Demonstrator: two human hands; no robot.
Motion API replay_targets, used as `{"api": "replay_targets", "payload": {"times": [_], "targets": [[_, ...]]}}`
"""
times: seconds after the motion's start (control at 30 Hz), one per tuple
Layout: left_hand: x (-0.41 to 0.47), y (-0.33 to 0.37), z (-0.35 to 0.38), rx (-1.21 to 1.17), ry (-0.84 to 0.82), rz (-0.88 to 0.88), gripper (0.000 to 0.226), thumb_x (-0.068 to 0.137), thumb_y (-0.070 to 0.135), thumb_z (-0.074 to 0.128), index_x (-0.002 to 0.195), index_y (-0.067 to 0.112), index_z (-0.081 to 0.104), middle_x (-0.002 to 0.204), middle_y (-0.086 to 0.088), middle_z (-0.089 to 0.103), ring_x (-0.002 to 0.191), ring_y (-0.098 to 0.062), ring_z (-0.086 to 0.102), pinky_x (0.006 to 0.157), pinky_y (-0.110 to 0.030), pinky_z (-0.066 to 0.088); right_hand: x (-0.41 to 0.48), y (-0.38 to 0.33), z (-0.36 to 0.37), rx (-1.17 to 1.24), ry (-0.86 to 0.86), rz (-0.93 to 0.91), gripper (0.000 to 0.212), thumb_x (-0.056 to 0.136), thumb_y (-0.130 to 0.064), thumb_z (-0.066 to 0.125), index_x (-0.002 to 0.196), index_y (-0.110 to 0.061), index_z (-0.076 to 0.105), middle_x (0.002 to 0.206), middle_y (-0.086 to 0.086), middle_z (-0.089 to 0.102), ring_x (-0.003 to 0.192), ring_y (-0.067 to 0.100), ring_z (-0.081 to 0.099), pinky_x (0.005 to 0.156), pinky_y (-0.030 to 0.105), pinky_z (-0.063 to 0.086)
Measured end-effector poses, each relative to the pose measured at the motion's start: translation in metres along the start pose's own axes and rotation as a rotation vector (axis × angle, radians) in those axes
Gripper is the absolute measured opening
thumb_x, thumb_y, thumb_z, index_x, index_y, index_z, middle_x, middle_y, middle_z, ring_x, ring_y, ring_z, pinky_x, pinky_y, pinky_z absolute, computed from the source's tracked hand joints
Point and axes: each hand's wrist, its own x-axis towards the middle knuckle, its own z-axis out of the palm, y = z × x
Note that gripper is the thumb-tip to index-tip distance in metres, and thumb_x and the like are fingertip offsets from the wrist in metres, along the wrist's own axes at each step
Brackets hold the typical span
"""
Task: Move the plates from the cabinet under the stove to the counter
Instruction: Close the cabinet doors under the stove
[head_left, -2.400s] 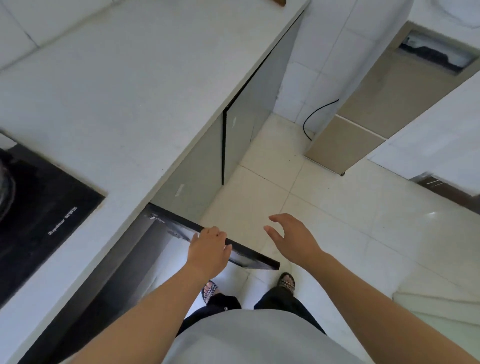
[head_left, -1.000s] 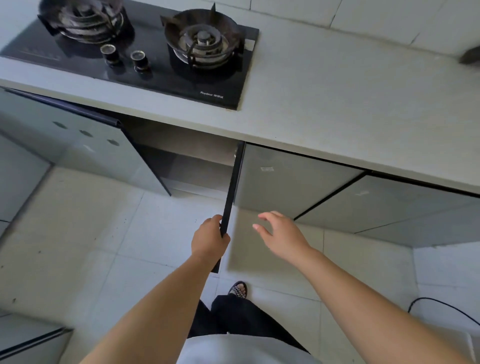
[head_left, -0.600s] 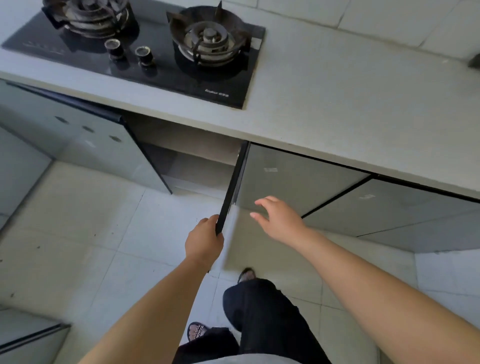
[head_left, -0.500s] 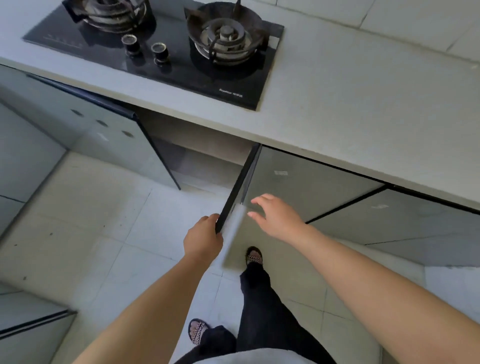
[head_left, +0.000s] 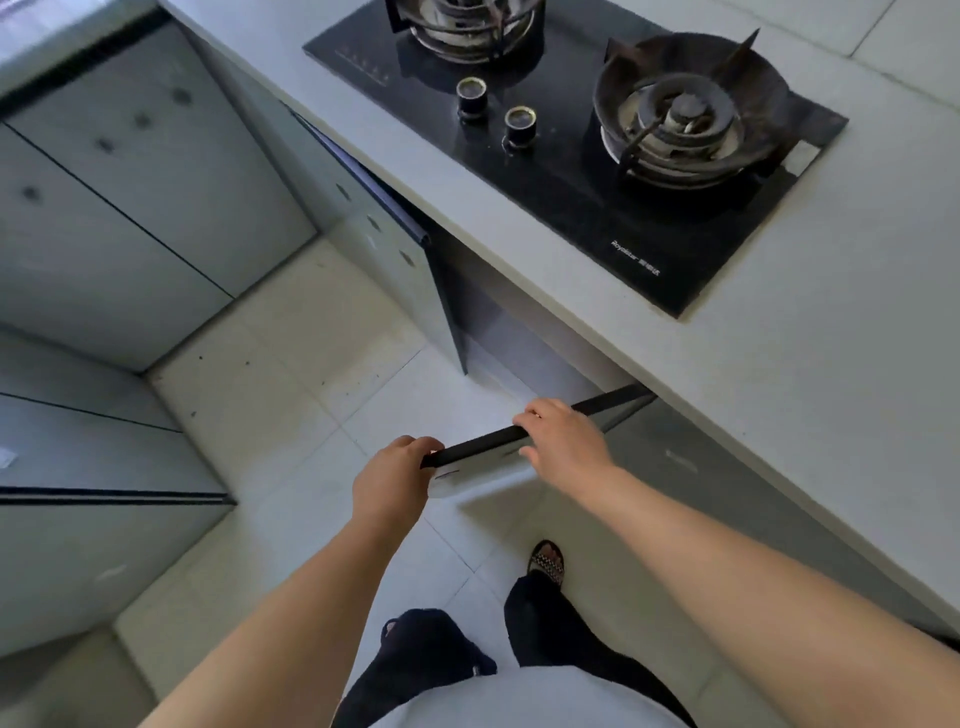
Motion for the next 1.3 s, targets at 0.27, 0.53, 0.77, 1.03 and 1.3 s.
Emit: {"api": "replay_targets", "payload": {"times": [0.27,0.53,0.77,1.03,1.3], "targets": [[0.03,-0.01,-0.015,-0.018,0.029,0.029,0.023,0.092,0.025,0.052,0.112,0.034,0.06,0.108,0.011,0.06,0.096,-0.016,0.056,0.061,-0.026,0.038,0.028,0.0,-0.005,0.035,0.054,0.046,0.023,0.091,-0.029,0.054,0.109,-0.016,0.062,0.107,-0.001,0.06,0.097,0.019,0.051,0.074,0.027,0.038],[0.115,-0.017,-0.051,0.006,-0.004,0.217,0.025,0.091,0.019,0.054,0.113,0.03,0.061,0.111,0.009,0.061,0.1,-0.017,0.056,0.067,-0.027,0.042,0.064,-0.007,-0.015,0.053,0.12,0.26,0.025,0.092,-0.03,0.051,0.112,-0.017,0.06,0.11,-0.002,0.059,0.099,0.02,0.05,0.07,0.026,0.038],[0.186,-0.033,-0.096,0.053,-0.084,0.362,0.021,0.089,0.014,0.056,0.105,0.025,0.064,0.105,0.004,0.061,0.091,-0.022,0.057,0.062,-0.032,0.045,0.097,-0.026,-0.019,0.138,0.265,0.464,0.025,0.089,-0.022,0.058,0.11,-0.011,0.064,0.108,0.001,0.062,0.098,0.021,0.051,0.076,0.029,0.042],[0.213,-0.033,-0.11,0.111,-0.104,0.485,0.015,0.089,0.021,0.058,0.102,0.024,0.064,0.101,0.004,0.061,0.078,-0.016,0.049,0.055,-0.024,0.03,0.126,-0.041,-0.018,0.137,0.248,0.49,0.026,0.089,-0.027,0.058,0.112,-0.015,0.062,0.112,-0.003,0.059,0.103,0.018,0.05,0.07,0.025,0.035],[0.23,-0.022,-0.119,0.066,-0.086,0.454,0.014,0.088,0.016,0.06,0.1,0.018,0.066,0.1,-0.002,0.062,0.084,-0.025,0.058,0.062,-0.028,0.04,0.138,-0.032,-0.031,0.12,0.229,0.494,0.023,0.091,-0.029,0.054,0.109,-0.017,0.06,0.111,-0.004,0.056,0.102,0.018,0.048,0.065,0.027,0.039]]}}
